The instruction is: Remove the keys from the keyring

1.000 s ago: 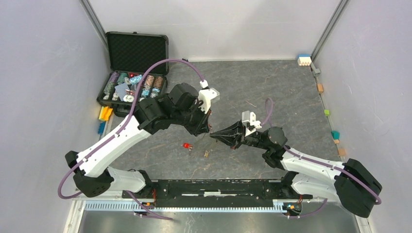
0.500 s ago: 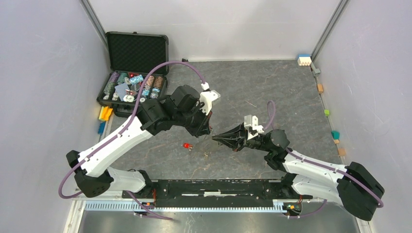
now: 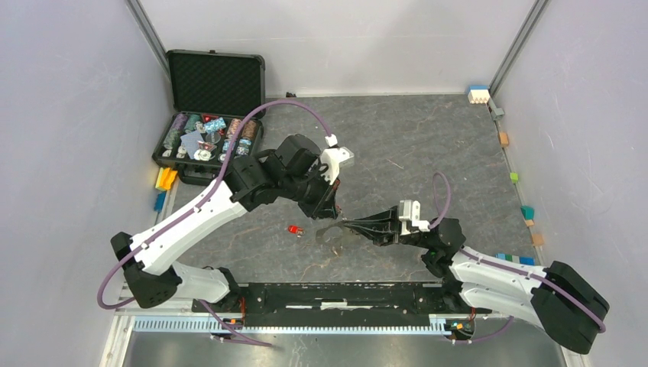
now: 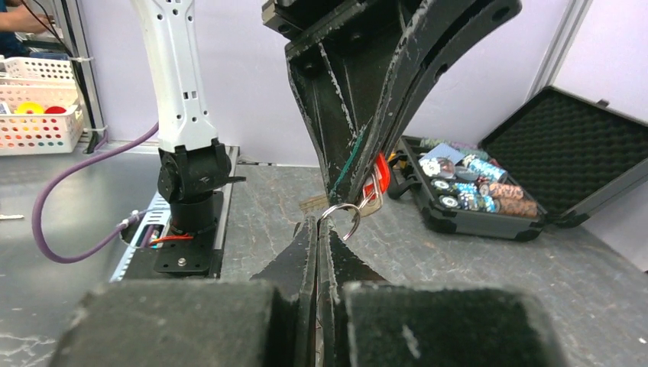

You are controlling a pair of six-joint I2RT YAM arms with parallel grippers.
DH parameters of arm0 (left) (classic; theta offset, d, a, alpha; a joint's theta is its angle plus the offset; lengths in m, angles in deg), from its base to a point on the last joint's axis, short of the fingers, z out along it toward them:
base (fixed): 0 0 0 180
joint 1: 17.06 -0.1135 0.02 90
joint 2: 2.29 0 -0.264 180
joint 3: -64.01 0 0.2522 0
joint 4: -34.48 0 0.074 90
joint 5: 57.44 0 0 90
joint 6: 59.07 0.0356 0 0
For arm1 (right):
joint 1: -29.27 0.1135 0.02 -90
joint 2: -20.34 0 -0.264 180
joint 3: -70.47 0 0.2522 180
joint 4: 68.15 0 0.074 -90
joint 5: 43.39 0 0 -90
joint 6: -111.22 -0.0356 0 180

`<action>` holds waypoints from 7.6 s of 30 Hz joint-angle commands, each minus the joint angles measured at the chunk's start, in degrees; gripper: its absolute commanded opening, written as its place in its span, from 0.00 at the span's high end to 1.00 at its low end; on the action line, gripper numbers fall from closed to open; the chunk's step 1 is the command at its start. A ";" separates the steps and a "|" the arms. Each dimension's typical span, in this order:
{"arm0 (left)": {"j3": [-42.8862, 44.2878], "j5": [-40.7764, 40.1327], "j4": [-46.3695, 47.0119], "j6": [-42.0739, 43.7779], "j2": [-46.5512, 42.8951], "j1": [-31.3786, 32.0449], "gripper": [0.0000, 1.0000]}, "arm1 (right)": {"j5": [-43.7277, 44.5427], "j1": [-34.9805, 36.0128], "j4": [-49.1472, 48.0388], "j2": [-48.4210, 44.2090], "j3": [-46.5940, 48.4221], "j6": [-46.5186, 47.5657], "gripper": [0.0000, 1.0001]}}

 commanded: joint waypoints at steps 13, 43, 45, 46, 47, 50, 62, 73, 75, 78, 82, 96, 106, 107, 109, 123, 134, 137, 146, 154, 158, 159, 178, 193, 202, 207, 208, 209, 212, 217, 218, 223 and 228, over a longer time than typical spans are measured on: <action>-0.66 2.93 1.76 0.92 1.79 -0.83 0.98 | -2.67 0.66 -10.51 -2.77 0.29 7.45 1.00; 1.26 -4.23 0.76 0.92 -0.66 -0.83 0.98 | -1.71 0.68 4.32 -10.04 -3.88 11.37 0.69; 1.38 -4.27 0.75 0.84 -0.68 -0.83 0.98 | -1.41 0.67 5.78 -10.16 -3.71 11.96 0.67; 1.42 -4.26 0.76 0.79 -0.65 -0.83 0.98 | -1.25 0.61 6.36 -10.21 -3.72 12.17 0.66; 1.49 -4.21 0.73 0.83 -0.69 -0.87 0.98 | -1.13 0.71 6.76 -10.18 -3.65 12.20 0.66; 1.62 -4.18 0.79 0.84 -0.61 -0.83 0.98 | -0.30 0.71 7.46 -9.99 -3.49 12.28 0.65; 1.34 -2.85 0.79 0.76 -0.29 -0.83 0.98 | 2.37 0.66 9.32 -3.99 1.66 11.28 0.65; 1.43 -2.43 0.79 0.75 -0.36 -0.85 0.98 | 5.60 0.64 6.44 0.73 4.58 7.69 0.66; 1.45 -2.43 0.75 0.75 -0.35 -0.87 0.98 | 5.23 0.62 6.14 1.30 4.53 6.99 0.70; 1.56 -2.43 0.79 0.77 -0.34 -0.83 0.98 | 4.96 0.65 5.33 2.03 4.35 5.95 0.72; 1.60 -2.30 0.79 0.73 -0.27 -0.85 0.98 | 4.75 0.67 4.03 3.30 4.58 5.16 0.70; 1.72 -1.77 0.97 0.52 0.14 -0.83 0.98 | 3.86 0.66 0.73 6.37 5.69 2.10 0.68; 1.79 -2.08 0.97 0.40 -0.06 -0.83 0.98 | 3.68 0.67 0.91 7.93 5.76 1.73 0.70; 1.81 -2.15 0.97 0.40 -0.16 -0.83 0.98 | 3.71 0.66 1.15 8.08 5.75 1.69 0.70; 1.80 -2.25 0.97 0.40 -0.13 -0.84 0.98 | 3.87 0.67 1.43 8.38 5.84 1.85 0.70; 1.60 -2.30 0.92 0.17 -0.03 -0.85 0.98 | 3.75 0.64 1.09 10.11 7.13 0.42 0.78; 1.49 -2.32 0.94 -0.01 -0.27 -0.83 0.98 | 3.87 0.65 -0.03 11.20 7.28 -0.92 0.77; 1.50 -2.17 0.96 -0.06 -0.14 -0.83 0.98 | 3.82 0.66 -0.67 11.39 7.24 -1.26 0.82; 1.57 -4.08 0.90 0.22 -0.62 -0.83 0.98 | 2.36 0.68 -0.68 11.78 7.16 -1.59 1.00; 2.05 -6.12 0.97 0.58 -0.65 -0.83 0.98 | -2.46 0.69 -0.91 9.61 5.76 0.85 1.00; 2.04 -6.03 0.97 0.49 -0.41 -0.89 0.98 | -3.33 0.65 -1.10 8.20 4.86 2.24 1.00; 1.96 -6.03 0.97 0.48 -0.43 -0.85 0.98 | -3.41 0.72 -1.18 8.03 4.55 2.74 1.00; 1.25 -5.58 0.97 0.37 0.09 -0.84 0.98 | -3.89 0.82 -11.79 4.00 -1.91 4.95 1.00; 1.08 -5.92 0.92 0.47 -0.61 -0.84 0.98 | 1.53 0.77 9.54 4.37 3.36 10.89 0.85; 1.04 -5.77 0.91 0.51 -0.64 -0.84 0.98 | 2.27 0.80 -3.25 7.60 1.73 4.81 0.75; 1.08 -5.51 0.92 0.40 -0.57 -0.84 0.98 | 2.77 0.76 -9.94 8.97 1.07 2.26 0.74; 1.12 -5.42 0.92 0.40 -0.59 -0.83 0.98 | 2.86 0.76 -10.60 9.30 1.25 1.97 0.73; 1.20 -5.36 0.97 0.40 -0.61 -0.85 0.98 | 2.97 0.80 -10.82 9.72 1.51 1.66 0.73; 1.26 -5.33 0.97 0.40 -0.51 -0.83 0.98 | 3.00 0.75 -10.72 10.71 2.20 1.29 0.73; 1.35 -5.24 0.95 0.40 -0.62 -0.83 0.98 | 3.16 0.74 -10.10 11.66 2.42 1.26 0.70; 1.34 -5.12 0.96 0.40 -0.56 -0.83 0.98 | 3.45 0.83 -9.85 11.85 2.45 1.26 0.69; 1.43 -4.62 0.97 0.23 -0.48 -0.83 0.98 | 4.73 0.76 -8.69 12.49 3.00 1.26 0.66; 1.22 -4.46 0.97 0.05 -0.59 -0.83 0.98 | 5.81 0.75 -7.38 13.42 4.16 1.09 0.65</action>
